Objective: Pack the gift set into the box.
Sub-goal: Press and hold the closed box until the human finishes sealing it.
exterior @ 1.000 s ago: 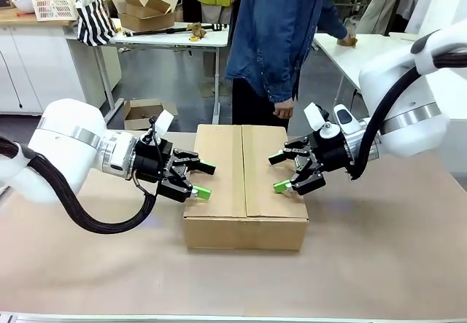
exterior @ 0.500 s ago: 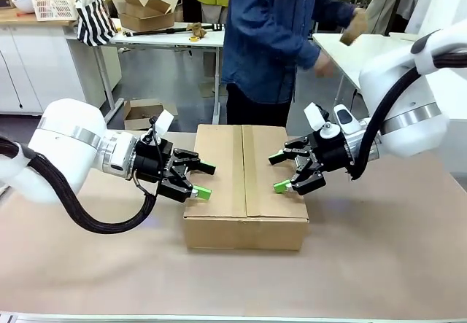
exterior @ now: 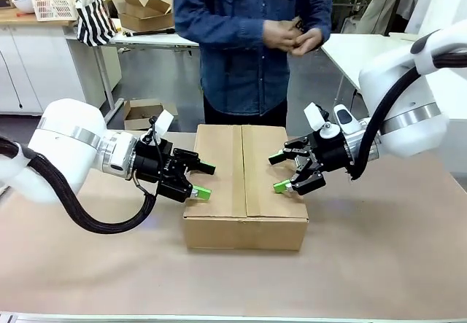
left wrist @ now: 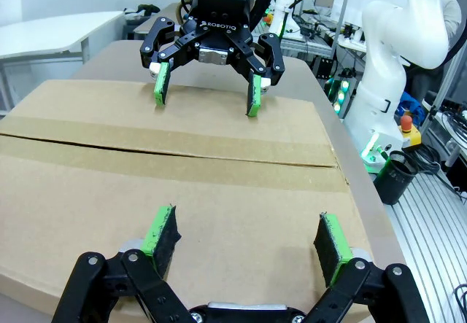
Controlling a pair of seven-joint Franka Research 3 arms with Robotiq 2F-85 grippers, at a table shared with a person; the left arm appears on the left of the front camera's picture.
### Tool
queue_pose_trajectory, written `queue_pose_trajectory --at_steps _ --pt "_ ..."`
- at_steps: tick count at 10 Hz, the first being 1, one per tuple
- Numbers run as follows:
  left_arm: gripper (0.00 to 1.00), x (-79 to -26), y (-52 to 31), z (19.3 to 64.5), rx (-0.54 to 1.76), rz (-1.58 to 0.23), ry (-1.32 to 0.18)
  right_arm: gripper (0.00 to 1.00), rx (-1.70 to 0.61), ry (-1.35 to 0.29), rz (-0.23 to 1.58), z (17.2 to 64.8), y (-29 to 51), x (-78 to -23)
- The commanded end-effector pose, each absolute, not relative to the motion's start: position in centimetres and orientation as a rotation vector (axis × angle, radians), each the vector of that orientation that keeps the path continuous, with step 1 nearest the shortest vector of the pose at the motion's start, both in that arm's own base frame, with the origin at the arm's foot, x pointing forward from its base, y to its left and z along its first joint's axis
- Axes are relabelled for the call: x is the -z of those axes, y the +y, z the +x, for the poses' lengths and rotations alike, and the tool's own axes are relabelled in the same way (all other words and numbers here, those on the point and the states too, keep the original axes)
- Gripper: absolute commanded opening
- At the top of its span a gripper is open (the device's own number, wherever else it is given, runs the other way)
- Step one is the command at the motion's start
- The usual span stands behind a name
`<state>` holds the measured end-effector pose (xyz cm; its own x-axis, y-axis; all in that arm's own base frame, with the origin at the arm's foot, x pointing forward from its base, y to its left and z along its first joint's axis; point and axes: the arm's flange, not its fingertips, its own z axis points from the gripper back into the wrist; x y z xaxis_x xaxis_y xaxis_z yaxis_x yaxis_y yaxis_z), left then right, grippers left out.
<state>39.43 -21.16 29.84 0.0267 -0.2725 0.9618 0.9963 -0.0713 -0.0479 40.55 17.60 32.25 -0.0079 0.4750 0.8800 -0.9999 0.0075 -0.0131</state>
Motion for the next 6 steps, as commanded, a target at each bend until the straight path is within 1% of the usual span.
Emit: queue_pose_trajectory --at_steps 1,6 --pt "1.00 -29.75 -21.23 39.34 1.359 -1.075 -0.943 1.00 -1.412 -0.852 0.814 40.42 17.46 -32.06" --pt "1.00 -29.75 -21.23 39.34 1.359 -1.075 -0.943 1.00 -1.412 -0.852 0.814 40.42 17.46 -32.06"
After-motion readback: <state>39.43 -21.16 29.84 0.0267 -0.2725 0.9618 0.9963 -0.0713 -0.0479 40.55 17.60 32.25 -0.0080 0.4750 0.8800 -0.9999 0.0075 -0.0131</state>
